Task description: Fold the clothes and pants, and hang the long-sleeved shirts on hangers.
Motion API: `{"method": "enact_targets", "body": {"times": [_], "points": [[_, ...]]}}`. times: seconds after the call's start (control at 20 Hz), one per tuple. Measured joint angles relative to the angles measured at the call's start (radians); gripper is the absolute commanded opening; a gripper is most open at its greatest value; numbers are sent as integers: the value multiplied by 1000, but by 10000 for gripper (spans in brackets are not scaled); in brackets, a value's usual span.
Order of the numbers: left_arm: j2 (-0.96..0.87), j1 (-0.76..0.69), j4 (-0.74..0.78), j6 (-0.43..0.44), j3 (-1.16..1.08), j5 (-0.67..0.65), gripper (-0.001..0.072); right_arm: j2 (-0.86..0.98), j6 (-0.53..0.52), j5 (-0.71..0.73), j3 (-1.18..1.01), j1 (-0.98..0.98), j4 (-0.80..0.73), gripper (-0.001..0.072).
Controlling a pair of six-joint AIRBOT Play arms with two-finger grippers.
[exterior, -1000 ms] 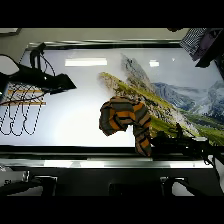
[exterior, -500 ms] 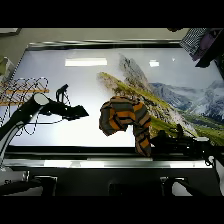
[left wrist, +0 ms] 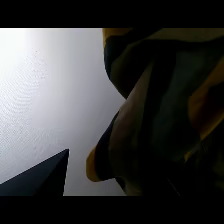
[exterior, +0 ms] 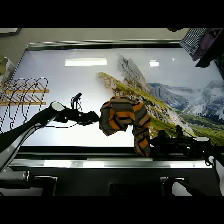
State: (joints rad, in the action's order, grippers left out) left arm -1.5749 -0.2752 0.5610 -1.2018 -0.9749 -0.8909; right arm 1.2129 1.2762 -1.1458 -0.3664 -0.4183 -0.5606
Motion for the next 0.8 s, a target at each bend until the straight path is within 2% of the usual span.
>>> {"method": "enact_targets", "body": {"times": [0.05, 0.15, 0.5, 0.55, 0.8], "points": [[-6, -8, -16, 8, 0, 5, 437, 0, 1, -2, 0, 0, 0, 24], [-16, -24, -47, 15, 1, 23, 26, 0, 5, -5, 0, 0, 0, 24], [22, -9, -72, 0, -68, 38, 20, -56, -20, -5, -40, 0, -10, 20], [47, 5, -37, -20, -96, 35, 20, -81, -24, -3, -66, 0, -20, 20], [223, 103, 299, -226, -299, -8, 20, -262, -34, 26, -358, 0, -103, 20]]}}
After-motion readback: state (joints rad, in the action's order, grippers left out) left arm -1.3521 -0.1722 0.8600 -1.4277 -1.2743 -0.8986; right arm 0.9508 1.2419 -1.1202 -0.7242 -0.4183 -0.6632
